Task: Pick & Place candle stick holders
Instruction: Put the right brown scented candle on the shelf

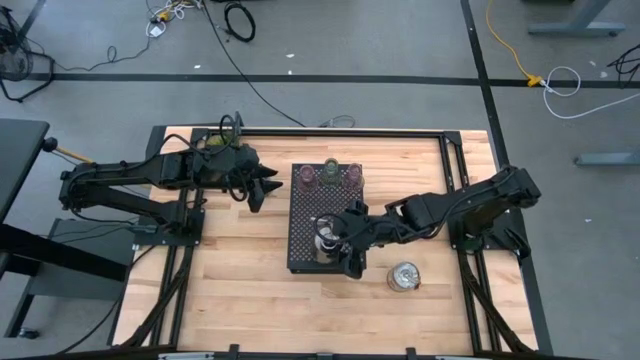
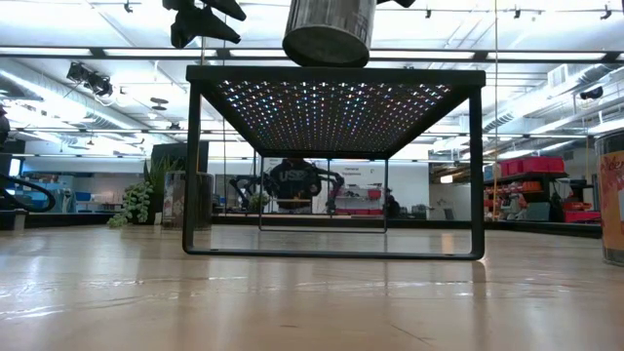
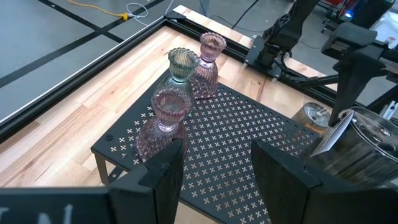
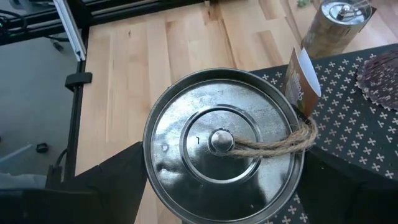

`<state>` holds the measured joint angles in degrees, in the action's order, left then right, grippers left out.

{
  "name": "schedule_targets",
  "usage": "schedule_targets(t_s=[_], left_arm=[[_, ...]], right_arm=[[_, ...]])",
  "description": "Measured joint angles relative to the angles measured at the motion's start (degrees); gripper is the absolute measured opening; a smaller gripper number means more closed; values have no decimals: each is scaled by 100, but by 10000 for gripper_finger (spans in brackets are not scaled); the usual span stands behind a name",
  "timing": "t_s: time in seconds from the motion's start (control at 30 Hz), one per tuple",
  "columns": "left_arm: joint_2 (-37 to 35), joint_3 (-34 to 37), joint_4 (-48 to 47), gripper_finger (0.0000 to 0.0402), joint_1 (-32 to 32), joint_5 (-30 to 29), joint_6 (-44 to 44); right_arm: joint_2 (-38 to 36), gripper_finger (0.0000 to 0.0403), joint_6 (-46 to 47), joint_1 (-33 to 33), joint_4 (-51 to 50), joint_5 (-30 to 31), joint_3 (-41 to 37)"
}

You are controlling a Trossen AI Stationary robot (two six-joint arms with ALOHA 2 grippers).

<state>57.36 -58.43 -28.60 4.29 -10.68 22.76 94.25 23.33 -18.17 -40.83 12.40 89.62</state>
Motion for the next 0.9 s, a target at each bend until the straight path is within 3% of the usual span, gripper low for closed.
schedule_targets(t_s=[0.7, 0.9], left_arm=[[0, 0, -32, 190, 2, 0, -94], [0, 0, -36, 190, 2, 0, -98]], right_arm=[[165, 334, -58, 37, -188, -191, 4], [165, 358, -137, 37, -206, -281, 4]])
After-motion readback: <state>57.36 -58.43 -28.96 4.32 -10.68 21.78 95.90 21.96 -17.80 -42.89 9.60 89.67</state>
